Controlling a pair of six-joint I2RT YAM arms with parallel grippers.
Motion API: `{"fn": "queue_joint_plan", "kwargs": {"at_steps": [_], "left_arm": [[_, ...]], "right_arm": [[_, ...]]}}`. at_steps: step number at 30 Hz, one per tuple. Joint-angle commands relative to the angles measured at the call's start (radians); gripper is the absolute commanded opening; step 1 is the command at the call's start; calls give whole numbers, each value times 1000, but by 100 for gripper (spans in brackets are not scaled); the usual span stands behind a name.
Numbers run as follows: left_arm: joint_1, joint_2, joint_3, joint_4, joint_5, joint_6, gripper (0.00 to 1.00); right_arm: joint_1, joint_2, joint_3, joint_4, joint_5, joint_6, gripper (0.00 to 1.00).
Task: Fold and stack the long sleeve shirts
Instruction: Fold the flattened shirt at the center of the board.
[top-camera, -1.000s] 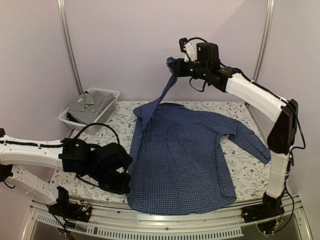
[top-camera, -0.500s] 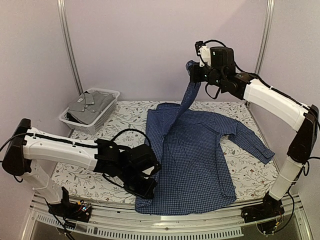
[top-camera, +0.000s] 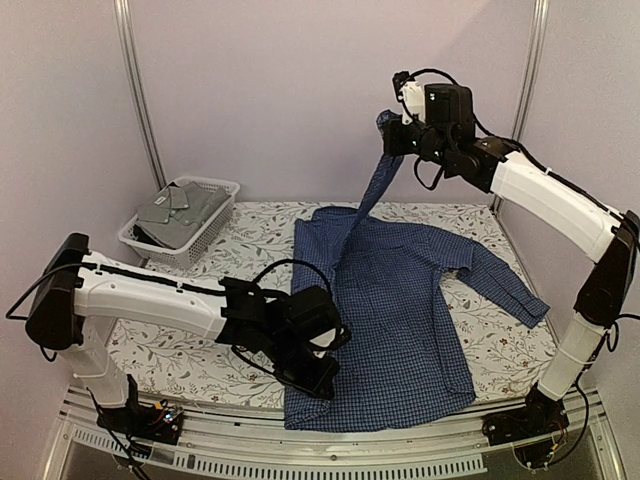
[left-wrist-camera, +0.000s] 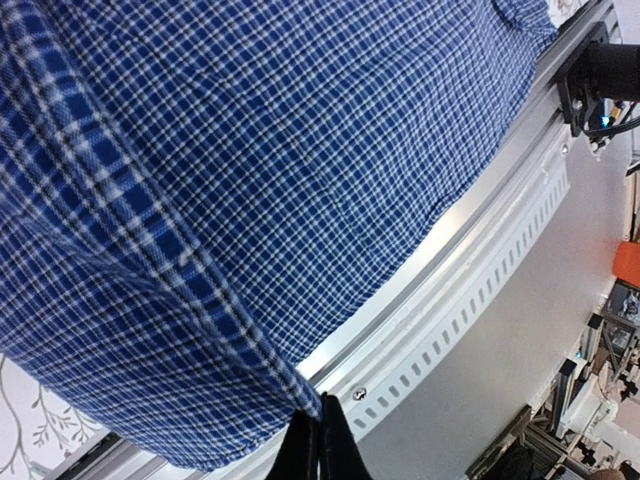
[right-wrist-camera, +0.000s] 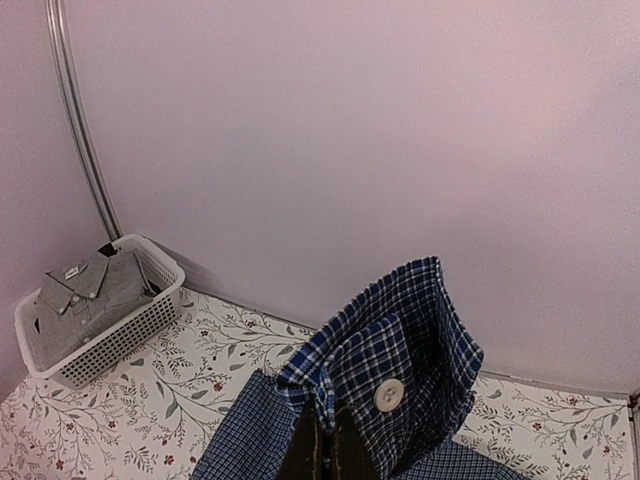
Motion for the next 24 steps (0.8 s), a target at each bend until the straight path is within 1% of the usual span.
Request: {"fn": "queue_joint_plan", "kwargs": {"at_steps": [1, 5, 11, 15, 24], "left_arm": [[-16, 40, 42, 32, 37, 24, 0], [-14, 70, 62, 39, 44, 34, 0], [-13, 124, 105, 54, 60, 52, 0], [-7, 159, 112, 89, 90, 52, 0], [6, 233, 142, 142, 119, 55, 0]], "right_arm": [[6, -26, 76, 10, 26, -40, 0], [7, -27, 90, 5, 30, -72, 0], [7, -4, 68, -23, 29, -86, 0], [7, -6, 22, -26, 15, -63, 0], [8, -46, -121, -29, -73, 31, 0]]}}
